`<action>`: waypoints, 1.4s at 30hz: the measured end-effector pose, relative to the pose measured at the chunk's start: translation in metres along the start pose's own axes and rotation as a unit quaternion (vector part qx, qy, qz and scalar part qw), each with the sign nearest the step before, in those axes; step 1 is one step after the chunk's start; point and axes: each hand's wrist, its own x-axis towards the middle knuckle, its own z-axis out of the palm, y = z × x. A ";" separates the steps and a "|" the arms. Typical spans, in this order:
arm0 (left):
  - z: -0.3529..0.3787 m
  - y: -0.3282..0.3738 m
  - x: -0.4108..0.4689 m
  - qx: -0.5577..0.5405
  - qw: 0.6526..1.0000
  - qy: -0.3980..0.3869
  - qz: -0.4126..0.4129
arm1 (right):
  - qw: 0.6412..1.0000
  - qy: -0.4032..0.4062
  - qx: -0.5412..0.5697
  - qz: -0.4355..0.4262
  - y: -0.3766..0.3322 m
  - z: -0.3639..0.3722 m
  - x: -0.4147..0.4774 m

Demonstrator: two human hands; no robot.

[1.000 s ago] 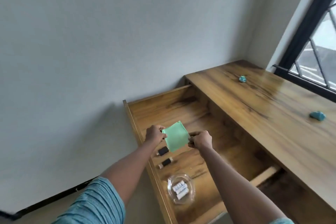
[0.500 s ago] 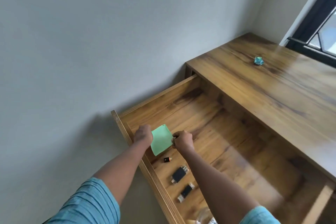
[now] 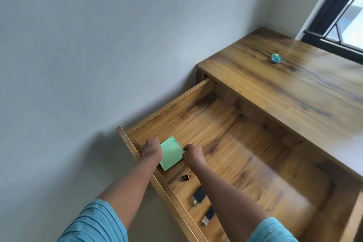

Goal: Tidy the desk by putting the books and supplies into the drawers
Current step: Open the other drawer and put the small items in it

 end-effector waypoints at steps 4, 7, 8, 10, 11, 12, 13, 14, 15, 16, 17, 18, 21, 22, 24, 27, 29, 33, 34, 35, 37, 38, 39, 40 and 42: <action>-0.003 0.000 -0.008 0.011 1.000 0.015 0.013 | 0.999 0.035 -0.012 -0.009 0.001 -0.001 -0.013; -0.007 0.000 -0.022 0.015 0.999 0.044 0.014 | 0.997 0.078 -0.015 -0.022 0.005 -0.002 -0.028; -0.009 -0.001 -0.028 0.018 0.998 0.066 0.017 | 0.996 0.087 -0.014 -0.027 0.007 -0.004 -0.036; -0.009 -0.006 -0.037 0.023 0.992 0.123 0.030 | 0.995 0.097 -0.014 -0.032 0.010 -0.004 -0.049; -0.008 -0.010 -0.042 0.012 0.987 0.156 0.030 | 0.994 0.099 -0.011 -0.037 0.011 -0.004 -0.057; -0.006 -0.014 -0.046 -0.007 0.983 0.181 0.017 | 0.994 0.101 -0.006 -0.043 0.013 -0.002 -0.066; -0.006 -0.017 -0.054 -0.035 0.981 0.188 -0.008 | 0.993 0.103 0.001 -0.049 0.014 0.000 -0.077; -0.006 -0.020 -0.060 -0.071 0.979 0.185 -0.041 | 0.993 0.105 0.009 -0.054 0.015 0.002 -0.087; -0.005 -0.022 -0.065 -0.112 0.975 0.174 -0.077 | 0.993 0.103 0.014 -0.059 0.017 0.005 -0.095; -0.004 -0.023 -0.073 -0.150 0.970 0.160 -0.107 | 0.992 0.103 0.017 -0.066 0.020 0.007 -0.106; -0.003 -0.025 -0.081 -0.187 0.963 0.138 -0.134 | 0.992 0.103 0.016 -0.071 0.023 0.007 -0.117; -0.003 -0.027 -0.090 -0.225 0.955 0.116 -0.156 | 0.992 0.105 0.013 -0.076 0.025 0.007 -0.127; -0.004 -0.030 -0.115 -0.307 0.935 0.061 -0.165 | 0.990 0.117 -0.008 -0.076 0.030 0.008 -0.155; -0.004 -0.030 -0.125 -0.326 0.933 0.042 -0.149 | 0.989 0.122 -0.016 -0.081 0.032 0.010 -0.166; -0.004 -0.030 -0.143 -0.388 0.911 0.005 -0.141 | 0.985 0.133 -0.050 -0.097 0.038 0.015 -0.186; -0.003 -0.022 -0.168 -0.487 0.859 -0.059 -0.144 | 0.971 0.151 -0.126 -0.138 0.049 0.031 -0.211; 0.000 -0.018 -0.184 -0.523 0.835 -0.078 -0.150 | 0.945 0.165 -0.195 -0.205 0.059 0.046 -0.228; 0.009 -0.014 -0.186 -0.506 0.852 -0.090 -0.100 | 0.892 0.207 -0.277 -0.290 0.094 0.060 -0.244; 0.010 -0.013 -0.183 -0.492 0.859 -0.086 -0.107 | 0.885 0.209 -0.287 -0.303 0.099 0.056 -0.248; 0.010 -0.012 -0.180 -0.473 0.869 -0.069 -0.127 | 0.874 0.208 -0.301 -0.320 0.104 0.054 -0.248; 0.009 -0.006 -0.174 -0.429 0.886 -0.037 -0.171 | 0.860 0.204 -0.325 -0.335 0.107 0.051 -0.243; 0.007 0.000 -0.172 -0.421 0.889 -0.034 -0.178 | 0.856 0.199 -0.338 -0.337 0.106 0.051 -0.238; 0.006 0.006 -0.170 -0.414 0.892 -0.033 -0.178 | 0.848 0.201 -0.351 -0.343 0.107 0.050 -0.233; 0.004 0.013 -0.170 -0.409 0.895 -0.037 -0.176 | 0.842 0.197 -0.360 -0.350 0.110 0.047 -0.228; 0.002 0.027 -0.168 -0.420 0.891 -0.041 -0.165 | 0.826 0.200 -0.384 -0.361 0.118 0.035 -0.217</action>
